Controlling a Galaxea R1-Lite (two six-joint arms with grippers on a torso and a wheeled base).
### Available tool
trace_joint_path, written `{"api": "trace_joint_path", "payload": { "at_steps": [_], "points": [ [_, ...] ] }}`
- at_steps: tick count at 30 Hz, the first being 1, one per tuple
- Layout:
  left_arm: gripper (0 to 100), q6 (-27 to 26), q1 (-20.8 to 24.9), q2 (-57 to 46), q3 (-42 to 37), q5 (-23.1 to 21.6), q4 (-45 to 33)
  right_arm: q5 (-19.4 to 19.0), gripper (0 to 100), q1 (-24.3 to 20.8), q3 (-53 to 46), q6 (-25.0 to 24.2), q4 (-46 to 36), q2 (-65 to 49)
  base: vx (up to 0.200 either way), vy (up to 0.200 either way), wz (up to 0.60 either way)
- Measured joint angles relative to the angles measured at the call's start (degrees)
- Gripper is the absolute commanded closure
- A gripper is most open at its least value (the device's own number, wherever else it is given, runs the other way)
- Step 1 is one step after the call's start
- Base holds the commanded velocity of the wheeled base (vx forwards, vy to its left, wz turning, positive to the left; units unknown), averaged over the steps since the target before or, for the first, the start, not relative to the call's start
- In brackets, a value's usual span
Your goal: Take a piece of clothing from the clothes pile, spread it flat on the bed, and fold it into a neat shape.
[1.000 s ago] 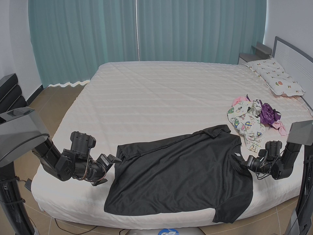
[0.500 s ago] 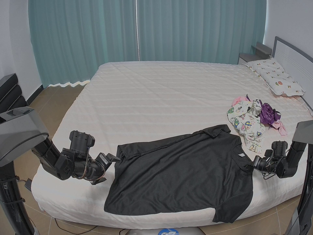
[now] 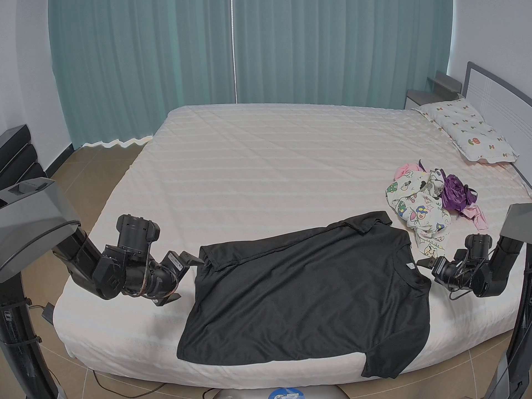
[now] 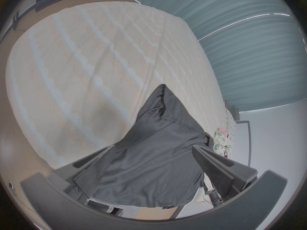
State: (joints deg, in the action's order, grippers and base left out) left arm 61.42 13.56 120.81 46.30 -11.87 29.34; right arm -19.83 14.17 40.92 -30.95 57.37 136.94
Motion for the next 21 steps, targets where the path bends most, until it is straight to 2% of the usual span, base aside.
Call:
{"api": "trace_joint_path", "payload": {
  "at_steps": [2,6,17,21],
  "points": [
    [0,0.22,0.00,0.57,2.18,0.13,-0.41,-0.09,0,-0.50,0.26,-2.57,0.11,-0.80,0.000,0.000,0.00],
    [0,0.35,-0.02,2.71,7.14,1.10,-0.85,-0.15,0,-1.22,0.63,-4.40,0.18,-1.73,0.000,0.000,0.00],
    [0,-0.33,0.66,12.93,26.99,6.90,-8.05,-0.15,0,-2.49,1.82,-5.52,0.22,-1.82,0.000,0.000,0.00],
    [0,-2.40,1.40,16.87,32.76,8.70,-11.03,-0.13,0,-2.86,2.05,-5.63,0.24,-1.46,0.000,0.000,0.00]
  ]
}}
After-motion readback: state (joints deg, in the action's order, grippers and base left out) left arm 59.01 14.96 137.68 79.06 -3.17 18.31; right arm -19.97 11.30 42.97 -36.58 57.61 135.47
